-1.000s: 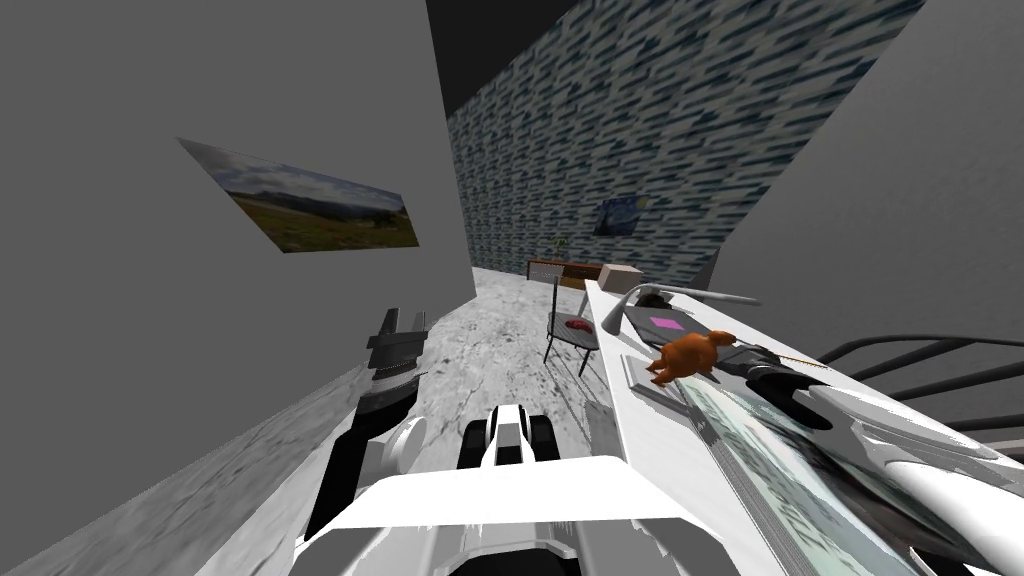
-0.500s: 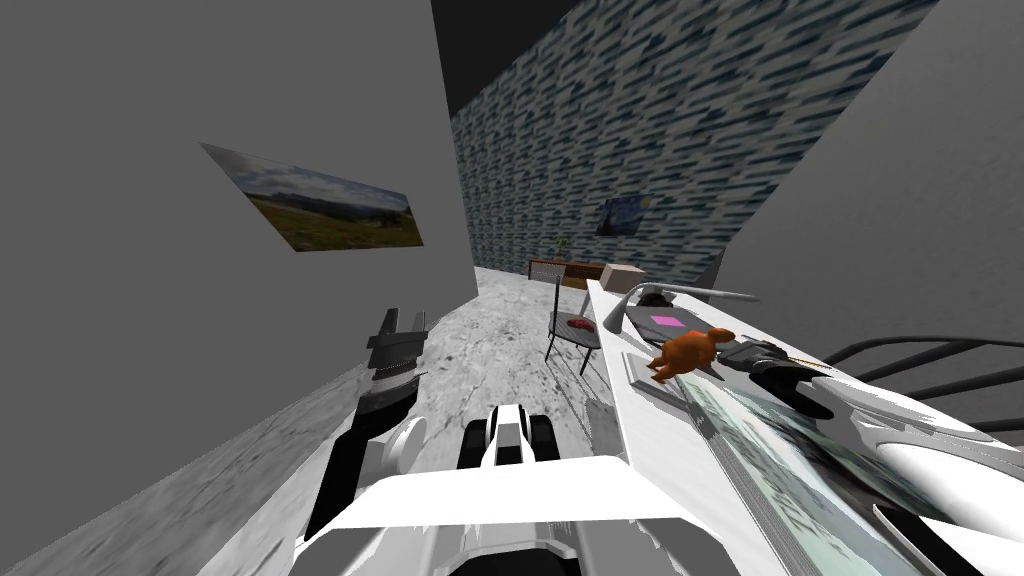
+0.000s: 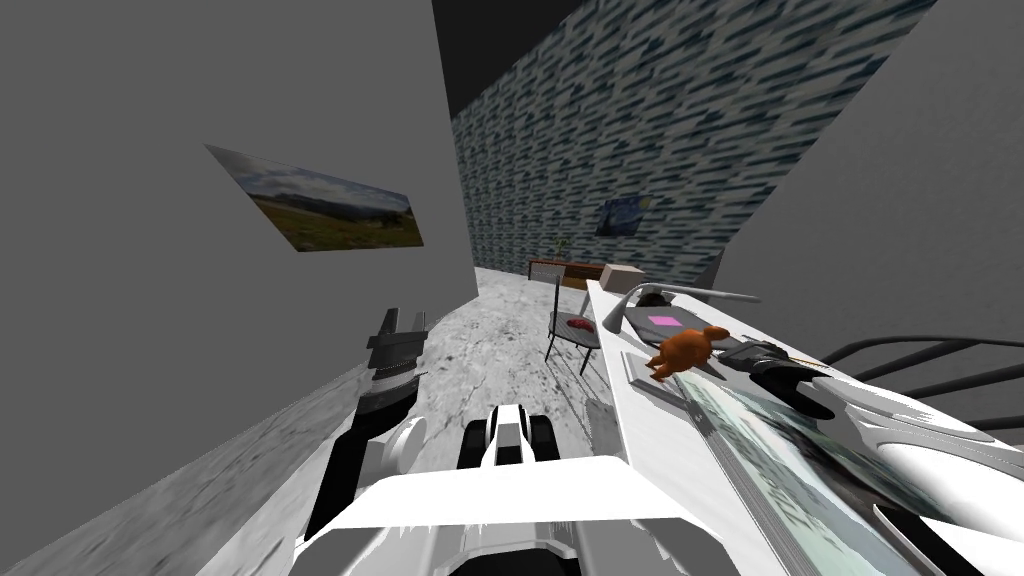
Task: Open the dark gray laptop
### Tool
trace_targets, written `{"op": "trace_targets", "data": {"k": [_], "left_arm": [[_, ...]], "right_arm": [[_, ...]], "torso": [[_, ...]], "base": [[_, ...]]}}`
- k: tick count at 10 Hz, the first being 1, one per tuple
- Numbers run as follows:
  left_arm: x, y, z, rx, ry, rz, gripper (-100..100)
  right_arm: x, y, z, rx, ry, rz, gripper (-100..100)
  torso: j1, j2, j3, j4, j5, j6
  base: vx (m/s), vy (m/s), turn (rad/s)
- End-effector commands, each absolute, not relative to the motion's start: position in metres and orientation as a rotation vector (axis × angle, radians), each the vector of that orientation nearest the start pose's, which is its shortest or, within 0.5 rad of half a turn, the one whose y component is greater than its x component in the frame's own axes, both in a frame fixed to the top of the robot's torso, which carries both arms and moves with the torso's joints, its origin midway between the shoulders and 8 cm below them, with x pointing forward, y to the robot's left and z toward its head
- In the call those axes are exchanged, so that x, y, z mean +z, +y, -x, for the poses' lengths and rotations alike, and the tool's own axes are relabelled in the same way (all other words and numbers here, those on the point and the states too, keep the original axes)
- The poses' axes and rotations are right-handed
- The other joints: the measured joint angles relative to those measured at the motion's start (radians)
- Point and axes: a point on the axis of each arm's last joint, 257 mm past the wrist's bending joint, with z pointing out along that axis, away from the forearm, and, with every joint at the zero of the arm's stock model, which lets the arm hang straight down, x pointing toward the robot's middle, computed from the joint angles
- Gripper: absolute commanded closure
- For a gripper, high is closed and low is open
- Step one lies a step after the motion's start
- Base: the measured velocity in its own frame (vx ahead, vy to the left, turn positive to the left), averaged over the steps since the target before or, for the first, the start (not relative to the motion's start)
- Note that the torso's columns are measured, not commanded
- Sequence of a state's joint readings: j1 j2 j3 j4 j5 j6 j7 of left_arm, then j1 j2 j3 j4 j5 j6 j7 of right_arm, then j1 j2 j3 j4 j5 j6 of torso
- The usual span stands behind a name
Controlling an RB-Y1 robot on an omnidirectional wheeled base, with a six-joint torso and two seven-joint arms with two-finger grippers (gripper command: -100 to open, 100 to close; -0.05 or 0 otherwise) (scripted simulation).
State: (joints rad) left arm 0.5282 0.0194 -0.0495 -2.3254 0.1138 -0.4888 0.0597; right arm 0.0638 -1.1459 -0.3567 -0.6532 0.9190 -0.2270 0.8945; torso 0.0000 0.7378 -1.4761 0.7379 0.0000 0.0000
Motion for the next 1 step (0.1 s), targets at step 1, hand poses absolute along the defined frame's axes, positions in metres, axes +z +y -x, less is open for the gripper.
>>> {"op": "trace_targets", "data": {"k": [1], "left_arm": [[0.0325,0.2763,-0.3358,-1.473,0.535,0.739,0]], "right_arm": [[-0.1483,-0.8742,-0.3094,-1.378,2.023,0.528,0]], "torso": [[0.0,0.0,0.0,0.0,0.0,0.0]], "base": [[0.0,0.0,0.0]]}}
